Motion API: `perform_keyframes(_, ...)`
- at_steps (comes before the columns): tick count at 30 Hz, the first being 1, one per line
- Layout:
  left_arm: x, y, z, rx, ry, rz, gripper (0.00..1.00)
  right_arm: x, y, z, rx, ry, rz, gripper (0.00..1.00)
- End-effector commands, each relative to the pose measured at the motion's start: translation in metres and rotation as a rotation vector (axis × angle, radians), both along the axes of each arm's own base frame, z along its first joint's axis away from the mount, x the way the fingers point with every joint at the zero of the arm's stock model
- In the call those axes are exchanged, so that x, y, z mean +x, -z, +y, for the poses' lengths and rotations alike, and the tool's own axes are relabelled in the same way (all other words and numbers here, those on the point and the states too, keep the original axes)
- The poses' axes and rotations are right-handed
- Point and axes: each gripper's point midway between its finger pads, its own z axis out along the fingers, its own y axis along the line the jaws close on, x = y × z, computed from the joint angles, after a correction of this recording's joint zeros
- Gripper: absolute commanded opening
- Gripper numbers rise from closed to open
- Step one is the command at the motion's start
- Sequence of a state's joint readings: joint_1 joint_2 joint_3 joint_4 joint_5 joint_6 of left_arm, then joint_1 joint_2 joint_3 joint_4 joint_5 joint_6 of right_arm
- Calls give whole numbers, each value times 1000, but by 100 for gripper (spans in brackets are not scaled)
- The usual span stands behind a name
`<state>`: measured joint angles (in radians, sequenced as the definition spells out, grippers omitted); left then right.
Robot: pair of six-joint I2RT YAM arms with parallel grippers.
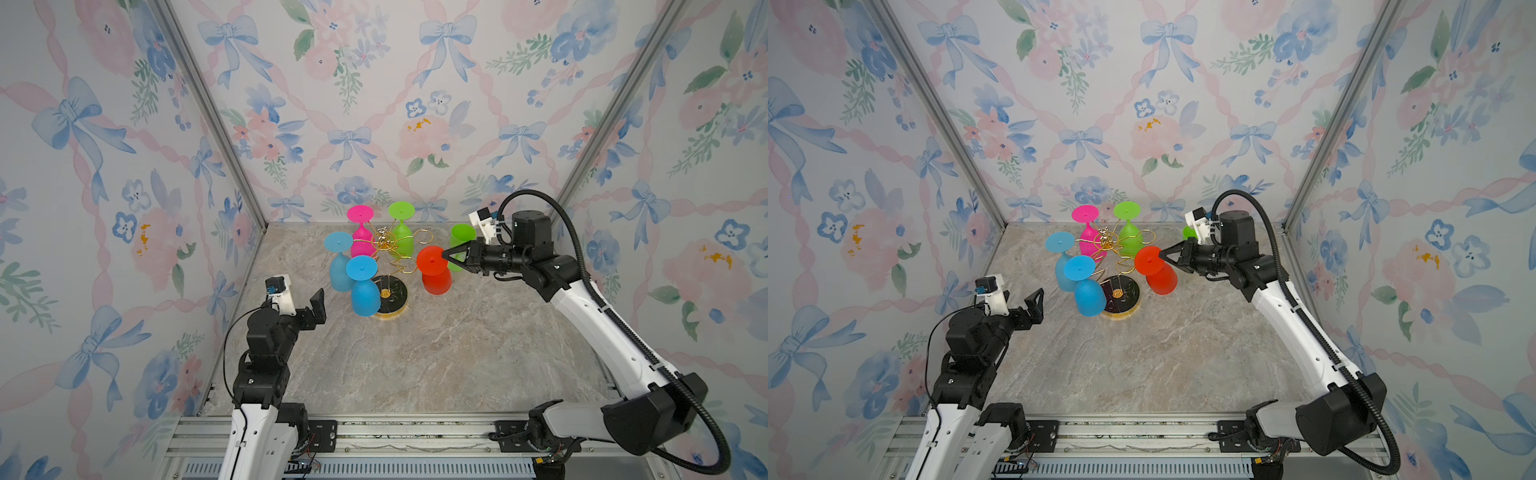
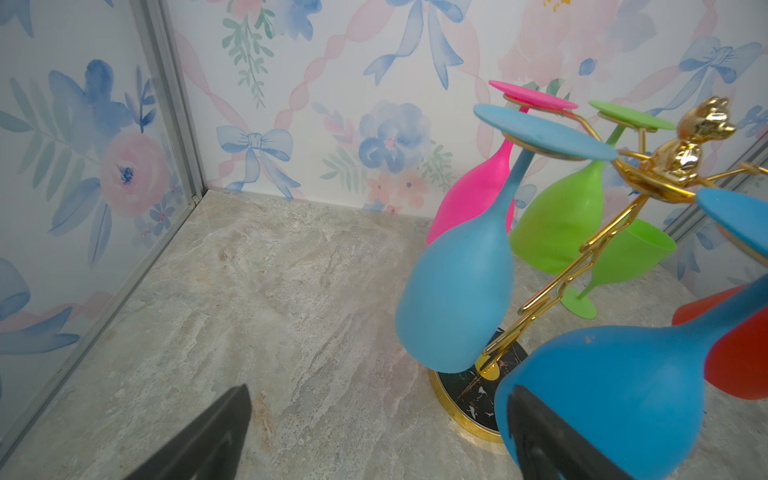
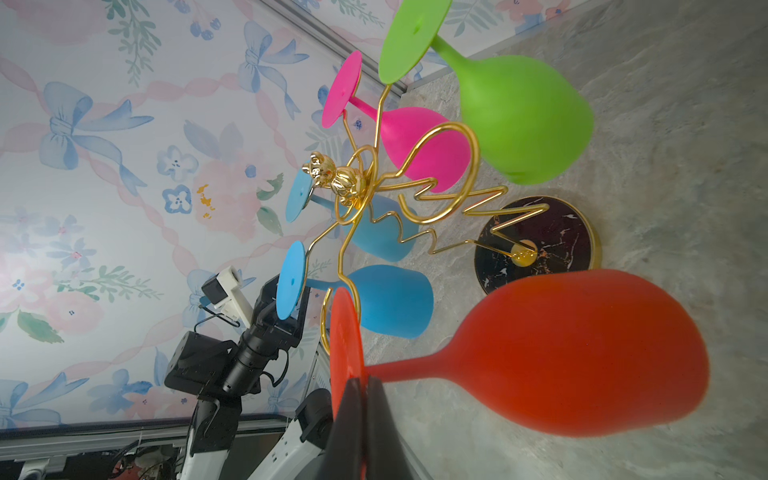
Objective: Take the wine glass off the wine glass rack
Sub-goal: 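Pull the red glass off the rack with the right gripper while the left gripper approaches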
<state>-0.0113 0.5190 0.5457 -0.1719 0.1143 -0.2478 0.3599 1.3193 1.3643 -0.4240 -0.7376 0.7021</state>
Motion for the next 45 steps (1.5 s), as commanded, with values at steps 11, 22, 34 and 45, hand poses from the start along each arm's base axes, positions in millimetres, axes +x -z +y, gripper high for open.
perform_keyframes(11, -48, -52, -81, -166, 435, -103, 96, -30, 37, -17, -89, -10, -87, 3)
perform_keyframes(22, -69, -46, -128, -191, 625, -53, 92, -44, 54, -29, -158, 2, -142, 1)
perform_keyframes(34, -82, -31, -191, -171, 759, 19, 90, -66, 47, -20, -192, -56, -345, 0)
perform_keyframes(45, -99, -46, -250, -320, 935, -10, 77, -85, 44, -10, -184, -93, -501, 0)
